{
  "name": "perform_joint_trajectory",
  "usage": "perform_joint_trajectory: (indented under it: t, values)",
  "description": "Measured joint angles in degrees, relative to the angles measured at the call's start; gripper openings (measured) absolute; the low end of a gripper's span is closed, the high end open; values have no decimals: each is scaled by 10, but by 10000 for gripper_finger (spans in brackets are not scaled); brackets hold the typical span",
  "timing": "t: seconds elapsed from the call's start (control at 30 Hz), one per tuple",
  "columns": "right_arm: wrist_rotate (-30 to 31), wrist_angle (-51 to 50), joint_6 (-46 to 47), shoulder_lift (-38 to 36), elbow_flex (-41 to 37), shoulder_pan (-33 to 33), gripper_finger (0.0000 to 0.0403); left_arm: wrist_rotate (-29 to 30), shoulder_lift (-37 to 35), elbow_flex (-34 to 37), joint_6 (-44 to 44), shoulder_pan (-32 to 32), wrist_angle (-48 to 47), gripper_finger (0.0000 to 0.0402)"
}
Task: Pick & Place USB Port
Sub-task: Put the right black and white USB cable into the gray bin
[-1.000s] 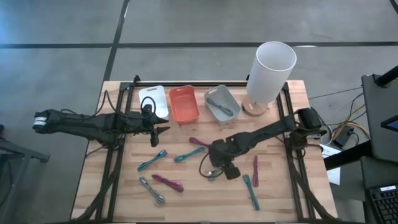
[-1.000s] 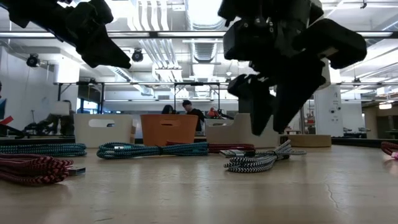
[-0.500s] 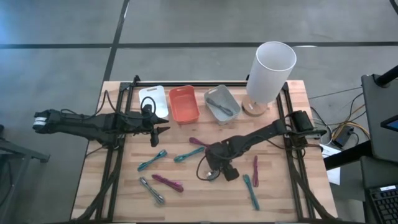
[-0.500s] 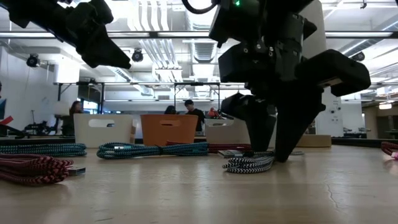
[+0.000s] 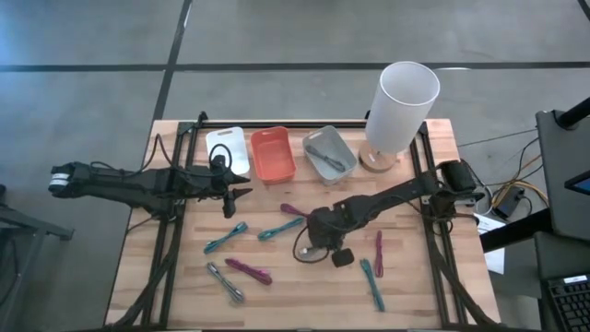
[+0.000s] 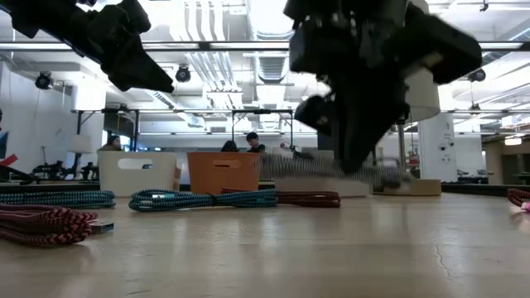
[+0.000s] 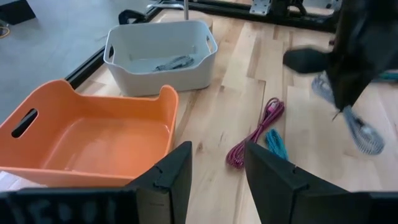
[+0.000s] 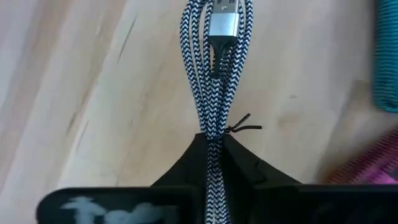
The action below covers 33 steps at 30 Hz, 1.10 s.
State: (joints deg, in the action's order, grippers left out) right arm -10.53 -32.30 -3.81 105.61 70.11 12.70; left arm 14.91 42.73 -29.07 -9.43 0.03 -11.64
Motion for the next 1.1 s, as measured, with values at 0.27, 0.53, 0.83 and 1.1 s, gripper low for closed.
perform_joint_trajectory:
  t: [0.27, 0.53, 0.83, 1.1]
  values:
    - [95, -14, 98, -101, 0, -8, 27, 0, 1, 3, -7, 0, 0, 147]
    - [385, -16, 144, -196, -1, -29, 28, 0, 1, 3, -8, 0, 6, 147]
    - [449, -17, 191, -222, -7, -142, 29, 0, 1, 3, -9, 0, 10, 147]
    - [378, -8, 231, -173, -34, -255, 29, 0, 1, 3, -9, 0, 11, 147]
